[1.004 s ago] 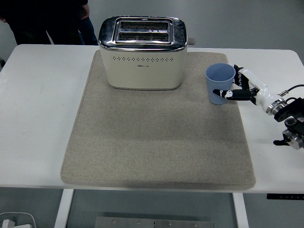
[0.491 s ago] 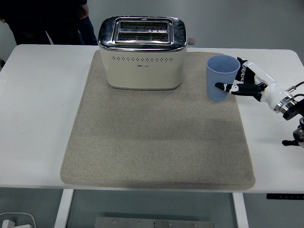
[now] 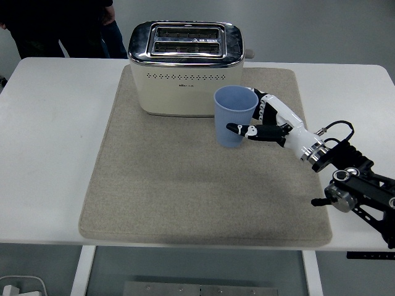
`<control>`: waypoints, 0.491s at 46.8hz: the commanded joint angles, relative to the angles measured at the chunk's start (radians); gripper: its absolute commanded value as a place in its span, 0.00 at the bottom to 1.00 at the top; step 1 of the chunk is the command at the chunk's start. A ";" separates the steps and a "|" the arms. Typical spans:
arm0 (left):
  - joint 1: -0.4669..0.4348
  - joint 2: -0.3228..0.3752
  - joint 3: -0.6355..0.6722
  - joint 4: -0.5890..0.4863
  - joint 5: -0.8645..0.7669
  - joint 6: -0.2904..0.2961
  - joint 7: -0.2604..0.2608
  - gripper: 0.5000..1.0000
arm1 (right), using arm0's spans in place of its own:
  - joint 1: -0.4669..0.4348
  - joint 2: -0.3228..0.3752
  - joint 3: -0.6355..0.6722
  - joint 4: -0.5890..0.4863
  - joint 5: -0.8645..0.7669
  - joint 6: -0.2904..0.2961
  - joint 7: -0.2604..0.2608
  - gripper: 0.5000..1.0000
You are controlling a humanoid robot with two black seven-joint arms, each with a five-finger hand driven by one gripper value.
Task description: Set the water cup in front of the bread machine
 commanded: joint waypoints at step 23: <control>0.000 0.000 0.000 0.000 -0.001 0.000 0.000 1.00 | 0.031 0.305 0.003 -0.227 -0.095 -0.032 0.049 0.00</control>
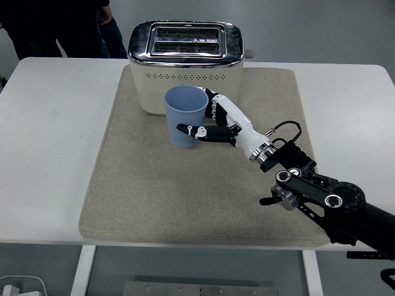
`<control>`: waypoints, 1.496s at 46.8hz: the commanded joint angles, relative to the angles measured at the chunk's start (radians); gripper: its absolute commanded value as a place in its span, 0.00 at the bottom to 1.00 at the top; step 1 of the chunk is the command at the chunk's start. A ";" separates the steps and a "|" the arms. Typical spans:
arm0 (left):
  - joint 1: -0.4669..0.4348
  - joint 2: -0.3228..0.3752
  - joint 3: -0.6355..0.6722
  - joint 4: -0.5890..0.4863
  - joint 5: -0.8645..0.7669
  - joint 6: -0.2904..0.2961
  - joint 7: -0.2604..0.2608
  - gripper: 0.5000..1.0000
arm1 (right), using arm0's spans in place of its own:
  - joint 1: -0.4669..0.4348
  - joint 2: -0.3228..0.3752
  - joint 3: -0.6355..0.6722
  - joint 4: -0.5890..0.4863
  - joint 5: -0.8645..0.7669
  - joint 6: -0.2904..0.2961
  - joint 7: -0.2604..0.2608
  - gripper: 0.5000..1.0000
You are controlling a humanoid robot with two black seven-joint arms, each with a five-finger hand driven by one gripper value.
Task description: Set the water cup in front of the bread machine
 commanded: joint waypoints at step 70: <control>0.000 0.000 0.000 0.000 0.000 0.000 0.000 1.00 | 0.008 0.076 -0.042 -0.185 -0.068 -0.009 0.052 0.83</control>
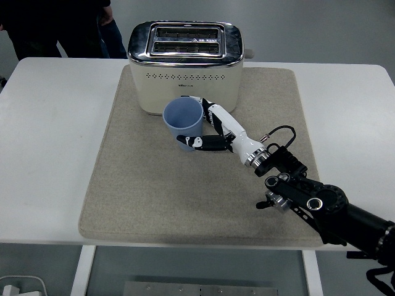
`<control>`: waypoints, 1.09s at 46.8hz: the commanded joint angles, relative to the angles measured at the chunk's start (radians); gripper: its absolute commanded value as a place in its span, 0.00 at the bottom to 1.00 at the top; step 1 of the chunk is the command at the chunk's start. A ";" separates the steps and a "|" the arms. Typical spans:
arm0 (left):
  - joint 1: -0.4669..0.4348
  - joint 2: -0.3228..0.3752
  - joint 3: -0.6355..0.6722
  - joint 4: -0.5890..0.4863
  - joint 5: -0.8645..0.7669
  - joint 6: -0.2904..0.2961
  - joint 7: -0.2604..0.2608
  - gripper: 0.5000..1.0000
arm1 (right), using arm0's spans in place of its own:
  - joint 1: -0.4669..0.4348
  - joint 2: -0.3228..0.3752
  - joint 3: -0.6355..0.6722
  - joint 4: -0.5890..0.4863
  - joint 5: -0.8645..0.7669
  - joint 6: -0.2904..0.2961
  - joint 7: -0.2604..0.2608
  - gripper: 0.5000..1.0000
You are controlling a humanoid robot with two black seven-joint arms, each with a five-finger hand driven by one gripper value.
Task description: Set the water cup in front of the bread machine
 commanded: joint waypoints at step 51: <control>0.000 0.000 0.000 0.000 0.000 0.000 0.000 1.00 | -0.005 -0.280 0.021 0.204 0.023 0.012 -0.005 0.83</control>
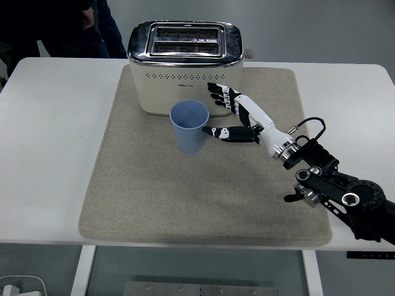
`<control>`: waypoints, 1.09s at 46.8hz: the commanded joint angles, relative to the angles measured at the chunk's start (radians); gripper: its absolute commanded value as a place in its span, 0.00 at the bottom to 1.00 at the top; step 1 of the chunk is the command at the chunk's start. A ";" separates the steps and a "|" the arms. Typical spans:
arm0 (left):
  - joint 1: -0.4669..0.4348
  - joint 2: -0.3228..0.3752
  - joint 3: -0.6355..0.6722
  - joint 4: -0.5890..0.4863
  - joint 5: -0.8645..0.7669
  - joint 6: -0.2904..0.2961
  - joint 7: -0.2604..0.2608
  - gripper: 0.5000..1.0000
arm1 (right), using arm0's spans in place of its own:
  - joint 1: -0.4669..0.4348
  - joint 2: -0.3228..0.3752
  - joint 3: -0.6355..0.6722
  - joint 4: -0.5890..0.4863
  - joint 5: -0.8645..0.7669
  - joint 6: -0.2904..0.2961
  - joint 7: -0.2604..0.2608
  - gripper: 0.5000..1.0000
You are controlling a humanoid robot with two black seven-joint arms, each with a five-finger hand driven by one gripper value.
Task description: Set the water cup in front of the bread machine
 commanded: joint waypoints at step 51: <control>0.000 0.000 0.000 0.000 0.000 0.000 0.000 1.00 | 0.251 0.090 0.036 -0.568 0.377 0.023 -0.100 0.84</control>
